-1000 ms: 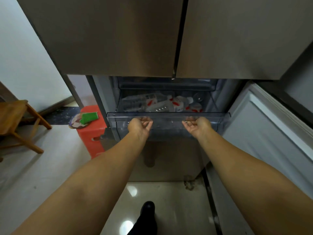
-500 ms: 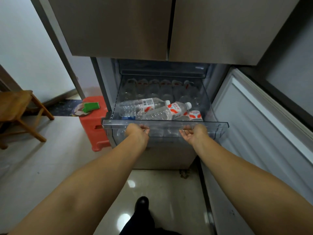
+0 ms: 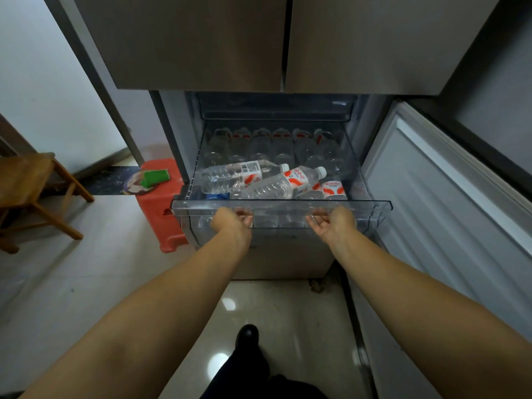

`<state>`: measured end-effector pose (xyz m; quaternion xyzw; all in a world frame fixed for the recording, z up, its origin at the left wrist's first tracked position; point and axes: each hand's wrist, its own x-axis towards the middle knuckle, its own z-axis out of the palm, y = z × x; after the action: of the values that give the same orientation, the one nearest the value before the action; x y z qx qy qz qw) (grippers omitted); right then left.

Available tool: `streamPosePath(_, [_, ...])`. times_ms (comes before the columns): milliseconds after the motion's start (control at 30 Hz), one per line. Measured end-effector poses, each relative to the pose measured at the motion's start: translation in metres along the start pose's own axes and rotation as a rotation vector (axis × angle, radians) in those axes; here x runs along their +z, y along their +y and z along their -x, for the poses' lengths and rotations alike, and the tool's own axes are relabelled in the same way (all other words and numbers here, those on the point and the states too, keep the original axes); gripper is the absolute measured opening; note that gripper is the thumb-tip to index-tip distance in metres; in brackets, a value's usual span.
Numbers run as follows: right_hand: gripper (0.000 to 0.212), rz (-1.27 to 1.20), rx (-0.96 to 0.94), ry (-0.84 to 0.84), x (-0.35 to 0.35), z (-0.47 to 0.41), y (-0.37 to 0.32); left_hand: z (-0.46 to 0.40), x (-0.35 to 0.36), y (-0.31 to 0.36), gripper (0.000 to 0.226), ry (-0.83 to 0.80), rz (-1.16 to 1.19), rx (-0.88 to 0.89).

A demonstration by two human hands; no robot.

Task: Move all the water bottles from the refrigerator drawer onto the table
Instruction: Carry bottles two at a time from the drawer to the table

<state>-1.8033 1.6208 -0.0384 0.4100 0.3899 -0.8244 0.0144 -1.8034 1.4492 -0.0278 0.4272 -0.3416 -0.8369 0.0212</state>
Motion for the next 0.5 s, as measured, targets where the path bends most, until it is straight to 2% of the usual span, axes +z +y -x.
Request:
streamPosePath(67, [0.033, 0.035, 0.003, -0.018, -0.003, -0.001, -0.002, -0.005, -0.004, 0.000, 0.035, -0.033, -0.051, -0.005])
streamPosePath(133, [0.030, 0.185, 0.019, -0.035, -0.008, -0.002, -0.003, -0.006, -0.007, -0.004, 0.027, -0.095, -0.172, -0.077])
streamPosePath(200, [0.029, 0.513, 0.072, -0.091, -0.011, 0.002, -0.003, -0.001, -0.008, -0.013, 0.023, -0.205, -0.364, -0.230])
streamPosePath(300, [0.020, 1.085, 0.180, -0.321, -0.003, 0.019, -0.005, 0.021, -0.001, -0.018, 0.020, -0.485, -0.700, -0.405])
streamPosePath(333, [0.020, 1.210, 0.172, -0.420, 0.003, 0.024, -0.009, 0.028, 0.005, -0.014, 0.020, -0.577, -0.811, -0.390])
streamPosePath(400, [0.022, 1.315, 0.076, -0.570, 0.018, 0.033, -0.022, 0.034, 0.019, 0.001, 0.021, -0.677, -0.971, -0.194])
streamPosePath(500, [0.019, 1.113, -0.126, -0.562, 0.044, 0.039, -0.049, 0.027, 0.043, 0.031, 0.023, -0.687, -1.053, 0.174])
